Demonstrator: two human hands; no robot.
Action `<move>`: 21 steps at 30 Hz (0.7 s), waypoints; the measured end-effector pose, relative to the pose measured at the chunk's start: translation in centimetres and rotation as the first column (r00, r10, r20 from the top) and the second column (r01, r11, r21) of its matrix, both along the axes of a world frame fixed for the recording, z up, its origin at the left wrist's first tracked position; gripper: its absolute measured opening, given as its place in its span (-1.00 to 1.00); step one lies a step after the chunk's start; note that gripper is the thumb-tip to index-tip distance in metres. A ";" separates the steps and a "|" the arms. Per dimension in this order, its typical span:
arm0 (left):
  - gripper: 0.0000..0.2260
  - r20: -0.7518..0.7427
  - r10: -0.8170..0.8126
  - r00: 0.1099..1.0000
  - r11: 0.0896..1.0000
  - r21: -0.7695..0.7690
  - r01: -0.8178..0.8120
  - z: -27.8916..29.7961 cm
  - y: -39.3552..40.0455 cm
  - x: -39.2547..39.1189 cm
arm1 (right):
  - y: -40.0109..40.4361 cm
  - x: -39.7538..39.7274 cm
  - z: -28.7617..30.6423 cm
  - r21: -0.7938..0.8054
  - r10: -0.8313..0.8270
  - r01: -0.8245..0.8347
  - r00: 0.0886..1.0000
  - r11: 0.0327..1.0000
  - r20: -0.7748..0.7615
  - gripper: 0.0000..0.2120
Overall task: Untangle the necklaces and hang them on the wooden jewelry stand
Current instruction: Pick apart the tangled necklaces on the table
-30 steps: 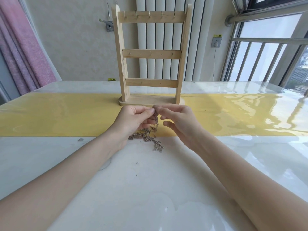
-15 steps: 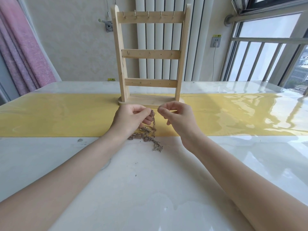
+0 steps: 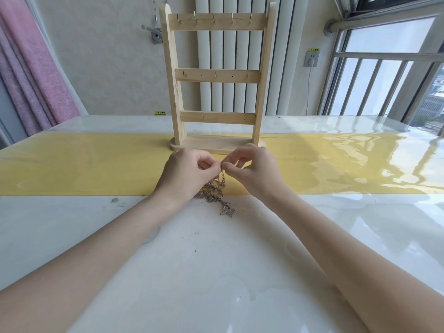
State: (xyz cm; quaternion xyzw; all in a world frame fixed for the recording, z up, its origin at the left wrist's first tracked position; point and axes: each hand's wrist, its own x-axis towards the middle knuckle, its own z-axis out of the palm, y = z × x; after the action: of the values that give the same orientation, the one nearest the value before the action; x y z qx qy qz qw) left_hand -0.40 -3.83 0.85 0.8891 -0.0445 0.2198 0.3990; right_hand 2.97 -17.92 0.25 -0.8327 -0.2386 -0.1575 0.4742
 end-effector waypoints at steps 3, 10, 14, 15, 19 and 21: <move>-0.88 0.003 0.014 1.000 0.995 0.101 -0.014 -0.1 0.0 -0.1 | -0.2 0.4 -0.5 -0.229 0.064 -0.006 0.967 0.973 0.248 -0.97; -0.82 -0.105 -0.009 0.994 0.999 0.030 0.012 -0.4 0.1 0.3 | -0.4 0.7 -1.2 -0.296 0.106 -0.004 0.939 0.955 0.328 -0.96; -0.90 -0.161 -0.185 0.970 0.931 -0.344 0.121 -0.3 0.3 0.4 | -0.4 0.8 -1.2 -0.210 0.074 -0.015 0.957 0.977 0.279 -0.96; -0.92 -0.167 -0.209 0.964 0.914 -0.382 0.132 -0.3 0.3 0.4 | -0.4 0.8 -1.2 -0.212 0.075 -0.014 0.957 0.977 0.281 -0.95; -0.94 -0.183 -0.205 0.962 0.911 -0.395 0.119 -0.3 0.5 0.4 | -0.3 0.8 -1.4 -0.223 0.072 -0.003 0.950 0.975 0.303 -0.95; -0.93 -0.202 -0.198 0.959 0.909 -0.404 0.102 -0.3 0.6 0.3 | -0.3 0.8 -1.5 -0.229 0.081 -0.005 0.943 0.973 0.323 -0.94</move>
State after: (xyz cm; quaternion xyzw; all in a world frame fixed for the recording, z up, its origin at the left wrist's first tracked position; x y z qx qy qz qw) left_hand -0.06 -3.27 0.54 0.8056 -0.0203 0.0841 0.5861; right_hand 3.79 -18.23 -1.24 -0.8375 -0.3490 -0.2562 0.3335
